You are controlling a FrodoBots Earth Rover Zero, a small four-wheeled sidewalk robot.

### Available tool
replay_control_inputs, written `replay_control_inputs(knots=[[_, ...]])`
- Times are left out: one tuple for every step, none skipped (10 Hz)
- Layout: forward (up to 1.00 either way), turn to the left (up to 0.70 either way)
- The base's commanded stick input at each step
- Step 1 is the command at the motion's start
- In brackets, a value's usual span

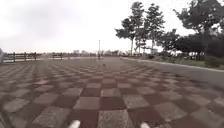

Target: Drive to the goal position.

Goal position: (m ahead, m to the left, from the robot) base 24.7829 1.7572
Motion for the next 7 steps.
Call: replay_control_inputs(knots=[[0.7, 0.0], [0.7, 0.0], [0.7, 0.0], [0.7, 0.0], [0.7, 0.0], [0.7, 0.0], [0.7, 0.0]])
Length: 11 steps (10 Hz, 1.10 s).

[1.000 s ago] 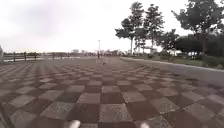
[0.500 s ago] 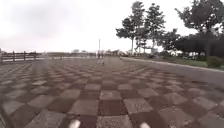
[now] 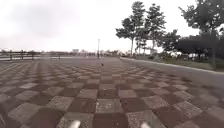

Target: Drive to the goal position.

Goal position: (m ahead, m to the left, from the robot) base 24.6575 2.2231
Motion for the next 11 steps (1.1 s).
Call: replay_control_inputs(knots=[[0.7, 0.0], [0.7, 0.0], [0.7, 0.0], [0.7, 0.0], [0.7, 0.0], [0.7, 0.0], [0.7, 0.0], [0.7, 0.0], [0.7, 0.0], [0.7, 0.0], [0.7, 0.0]])
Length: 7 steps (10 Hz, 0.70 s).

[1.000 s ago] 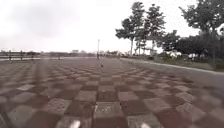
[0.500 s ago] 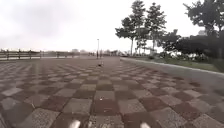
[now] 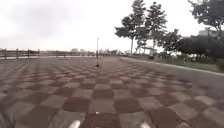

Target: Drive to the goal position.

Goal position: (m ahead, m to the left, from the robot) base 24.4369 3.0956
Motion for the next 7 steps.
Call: replay_control_inputs(knots=[[0.7, 0.0], [0.7, 0.0], [0.7, 0.0], [0.7, 0.0], [0.7, 0.0], [0.7, 0.0], [0.7, 0.0]])
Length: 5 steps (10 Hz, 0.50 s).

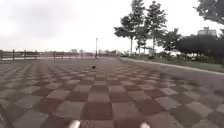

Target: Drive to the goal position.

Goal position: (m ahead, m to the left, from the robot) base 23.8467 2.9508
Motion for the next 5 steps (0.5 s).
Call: replay_control_inputs(knots=[[0.7, 0.0], [0.7, 0.0], [0.7, 0.0], [0.7, 0.0], [0.7, 0.0]])
